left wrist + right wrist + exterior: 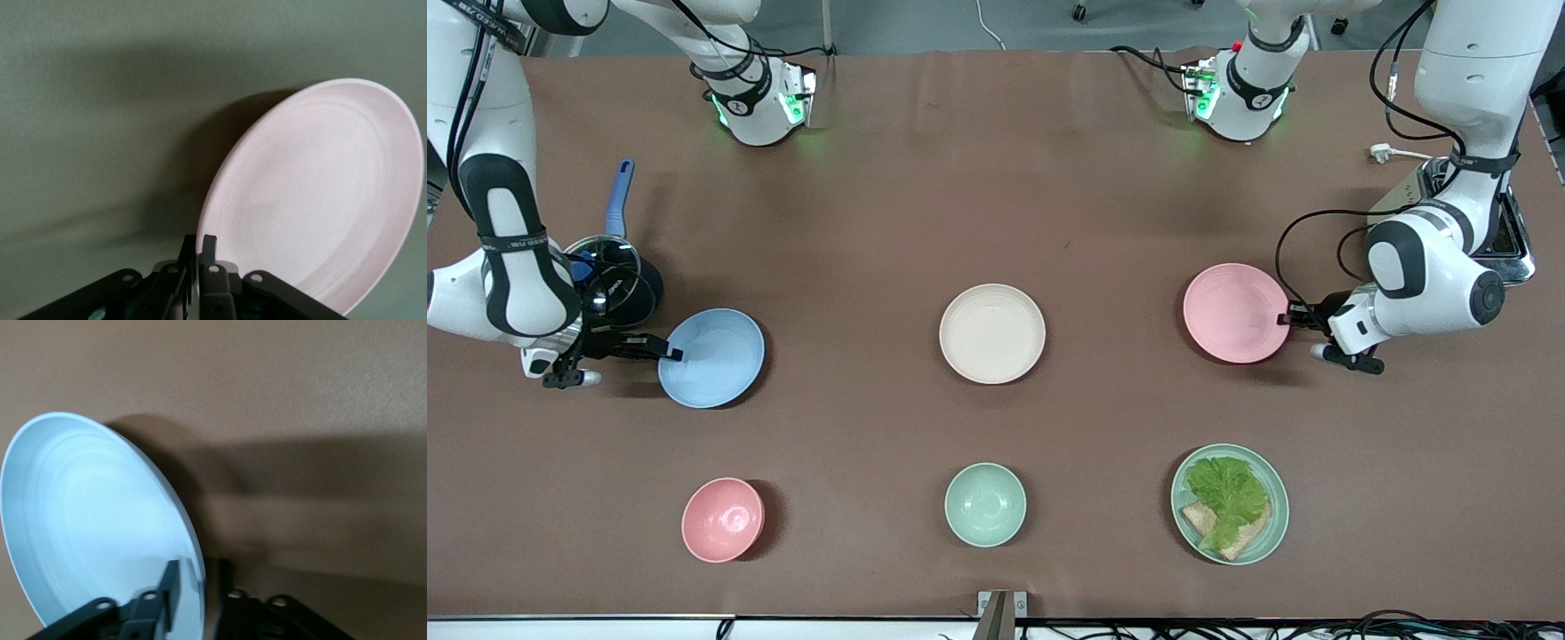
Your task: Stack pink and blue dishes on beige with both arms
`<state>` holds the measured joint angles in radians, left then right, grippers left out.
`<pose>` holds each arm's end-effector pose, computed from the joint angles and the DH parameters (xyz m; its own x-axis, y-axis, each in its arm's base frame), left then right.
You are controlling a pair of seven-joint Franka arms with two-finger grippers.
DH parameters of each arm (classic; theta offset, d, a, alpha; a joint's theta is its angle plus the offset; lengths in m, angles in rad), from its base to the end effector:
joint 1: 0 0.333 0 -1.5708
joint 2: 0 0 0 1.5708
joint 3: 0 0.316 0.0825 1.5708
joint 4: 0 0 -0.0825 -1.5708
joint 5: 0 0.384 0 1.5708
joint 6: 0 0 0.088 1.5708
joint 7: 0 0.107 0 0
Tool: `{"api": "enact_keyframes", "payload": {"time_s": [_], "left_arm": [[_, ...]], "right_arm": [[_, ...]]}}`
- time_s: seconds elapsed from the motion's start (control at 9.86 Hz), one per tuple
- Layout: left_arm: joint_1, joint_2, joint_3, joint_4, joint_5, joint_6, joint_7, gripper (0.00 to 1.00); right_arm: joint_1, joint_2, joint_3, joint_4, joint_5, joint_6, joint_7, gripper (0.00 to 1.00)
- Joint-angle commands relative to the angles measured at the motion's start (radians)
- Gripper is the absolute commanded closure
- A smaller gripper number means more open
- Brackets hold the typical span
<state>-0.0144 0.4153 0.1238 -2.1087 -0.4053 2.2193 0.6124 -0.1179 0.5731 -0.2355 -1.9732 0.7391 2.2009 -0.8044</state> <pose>0.5449 0.0481 0.1977 0.9608 -0.2325 -0.1512 -0.1726 -0.9280 0.3301 0.5522 -0.1792 0.1624 0.9973 -0.0599 -0.0427 -0.0729 -0.8850 -0.4599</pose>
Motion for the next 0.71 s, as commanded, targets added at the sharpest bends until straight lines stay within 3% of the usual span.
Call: {"api": "enact_keyframes", "payload": {"time_s": [0.0,0.1,0.2,0.3,0.61], "left_arm": [[0.001,-0.071,-0.038,-0.007,-0.017,-0.036,-0.016,1.0],[0.002,-0.11,-0.093,-0.001,-0.017,-0.046,-0.061,1.0],[0.004,-0.127,-0.172,0.001,-0.017,-0.046,-0.147,1.0],[0.004,-0.122,-0.263,0.021,-0.017,-0.043,-0.257,1.0],[-0.001,-0.057,-0.536,0.065,-0.003,0.081,-0.628,1.0]], "right_arm": [[0.004,-0.018,-0.004,0.037,0.013,-0.059,0.025,0.99],[0.006,-0.018,-0.024,0.086,-0.004,-0.138,0.04,0.99],[0.01,-0.022,-0.053,0.159,-0.083,-0.215,0.069,0.99],[0.007,-0.024,-0.062,0.257,-0.18,-0.321,0.141,0.99],[0.036,-0.044,-0.058,0.427,-0.292,-0.484,0.33,0.99]]}}
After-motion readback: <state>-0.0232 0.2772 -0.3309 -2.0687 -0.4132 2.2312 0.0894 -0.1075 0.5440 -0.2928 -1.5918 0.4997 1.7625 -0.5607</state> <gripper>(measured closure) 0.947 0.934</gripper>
